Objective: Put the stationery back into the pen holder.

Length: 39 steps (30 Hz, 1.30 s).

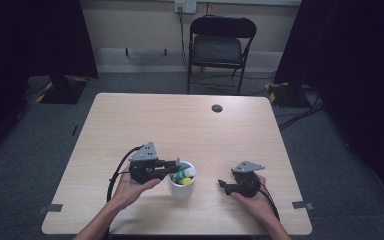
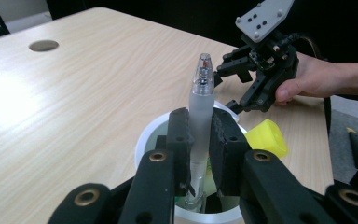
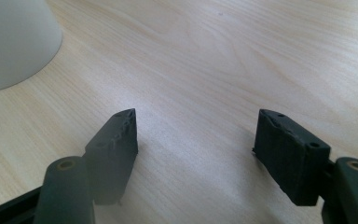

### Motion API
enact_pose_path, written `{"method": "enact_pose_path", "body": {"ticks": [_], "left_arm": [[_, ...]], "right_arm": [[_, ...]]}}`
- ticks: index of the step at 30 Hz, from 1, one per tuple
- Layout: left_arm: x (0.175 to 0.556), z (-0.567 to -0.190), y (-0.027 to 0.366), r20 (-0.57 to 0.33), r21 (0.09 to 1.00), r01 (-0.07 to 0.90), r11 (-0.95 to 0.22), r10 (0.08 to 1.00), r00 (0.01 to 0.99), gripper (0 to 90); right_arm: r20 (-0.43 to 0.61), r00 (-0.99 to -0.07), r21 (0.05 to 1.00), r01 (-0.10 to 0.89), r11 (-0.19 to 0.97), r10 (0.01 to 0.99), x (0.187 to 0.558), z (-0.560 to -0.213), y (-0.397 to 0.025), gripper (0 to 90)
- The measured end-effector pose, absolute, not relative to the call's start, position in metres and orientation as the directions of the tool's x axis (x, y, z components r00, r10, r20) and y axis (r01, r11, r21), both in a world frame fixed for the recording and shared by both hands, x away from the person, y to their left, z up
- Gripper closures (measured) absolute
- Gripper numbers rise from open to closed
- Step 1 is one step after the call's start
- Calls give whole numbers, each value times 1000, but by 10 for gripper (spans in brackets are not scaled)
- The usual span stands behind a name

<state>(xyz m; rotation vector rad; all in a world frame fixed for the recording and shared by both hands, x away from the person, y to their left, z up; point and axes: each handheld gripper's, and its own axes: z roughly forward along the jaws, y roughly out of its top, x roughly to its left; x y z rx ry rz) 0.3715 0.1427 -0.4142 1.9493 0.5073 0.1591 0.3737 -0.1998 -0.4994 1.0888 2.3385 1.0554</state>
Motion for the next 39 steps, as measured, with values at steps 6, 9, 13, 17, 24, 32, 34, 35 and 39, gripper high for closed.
{"method": "enact_pose_path", "body": {"ticks": [6,9,13,17,24,32,34,35,39], "left_arm": [[376,-418,143,-134,891,293,-347,414,900,778],[379,-418,145,-134,890,295,-347,419,898,768],[381,-419,145,-140,895,296,-335,419,897,738],[384,-416,144,-143,898,297,-323,425,894,668],[388,-415,150,-151,897,317,-307,463,874,526],[390,-408,157,-145,902,318,-293,489,860,409],[390,-406,159,-133,902,313,-298,496,858,383],[390,-405,160,-129,901,312,-300,501,855,372],[388,-403,165,-124,902,315,-297,521,845,326]], "right_arm": [[-5,-644,751,503,427,765,374,-499,-200,295],[-5,-644,752,503,427,765,374,-499,-200,295],[-4,-643,751,503,427,766,374,-499,-200,295],[-4,-643,751,504,426,766,374,-499,-200,295],[-3,-643,751,504,426,766,374,-499,-200,295],[-3,-642,751,504,426,766,374,-499,-200,294],[-4,-642,751,504,426,766,374,-499,-200,294],[-3,-643,751,504,426,766,374,-499,-200,294],[-4,-642,751,504,426,766,374,-499,-200,294]]}}
